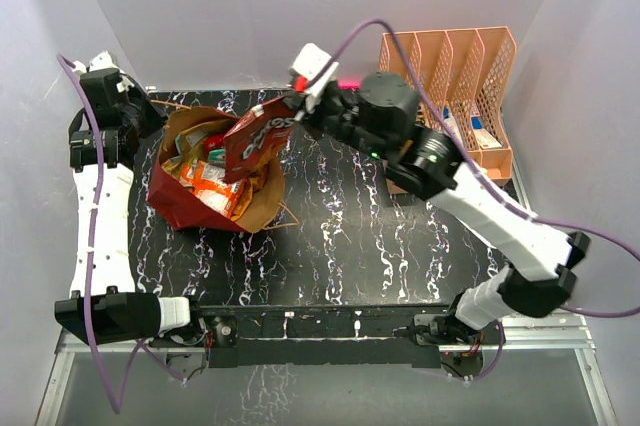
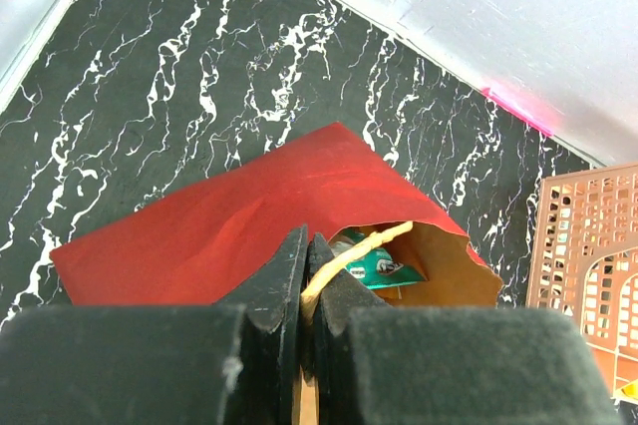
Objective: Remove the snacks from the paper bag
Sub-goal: Take out the snack from the paper bag, then place the snack at the center of the board.
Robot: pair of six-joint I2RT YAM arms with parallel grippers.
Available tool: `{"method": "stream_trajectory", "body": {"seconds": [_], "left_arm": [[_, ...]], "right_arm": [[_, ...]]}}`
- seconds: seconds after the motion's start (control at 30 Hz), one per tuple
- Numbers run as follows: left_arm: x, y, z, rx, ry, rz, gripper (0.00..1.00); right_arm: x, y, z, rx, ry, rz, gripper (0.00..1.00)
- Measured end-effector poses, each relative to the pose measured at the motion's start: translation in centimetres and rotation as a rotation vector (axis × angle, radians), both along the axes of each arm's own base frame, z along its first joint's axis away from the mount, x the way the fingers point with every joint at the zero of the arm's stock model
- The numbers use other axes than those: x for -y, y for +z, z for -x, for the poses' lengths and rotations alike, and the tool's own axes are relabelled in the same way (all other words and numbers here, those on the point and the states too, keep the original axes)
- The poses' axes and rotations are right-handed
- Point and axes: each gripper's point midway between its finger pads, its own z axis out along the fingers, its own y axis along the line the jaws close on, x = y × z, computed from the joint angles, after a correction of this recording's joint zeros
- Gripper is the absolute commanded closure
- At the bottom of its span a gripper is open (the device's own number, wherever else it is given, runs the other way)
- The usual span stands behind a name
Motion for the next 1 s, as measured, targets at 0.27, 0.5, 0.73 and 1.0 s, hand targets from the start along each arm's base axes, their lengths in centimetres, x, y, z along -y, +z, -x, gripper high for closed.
{"method": "stream_trajectory", "body": {"seconds": [0.27, 0.5, 0.73, 1.0], "left_arm": [[0.2, -0.6, 0.3, 0.000, -0.009, 0.000, 1.00], [0.4, -0.7, 0.4, 0.001, -0.023, 0.008, 1.00], [0.7, -0.7, 0.4, 0.001, -0.034, 0.017, 1.00], [0.9, -0.5, 0.6, 0.007, -0.044, 0.026, 1.00]], "right_arm": [[8.9, 0.8, 1.5, 0.033, -0.225, -0.033, 0.92], [13.5, -9.3, -1.6, -0.091, -0.400, 0.110, 0.92], [19.3, -22.4, -5.0, -0.316, -0.538, 0.266, 0.92], [22.0, -26.3, -5.4, -0.322, -0.609, 0.372, 0.92]]}}
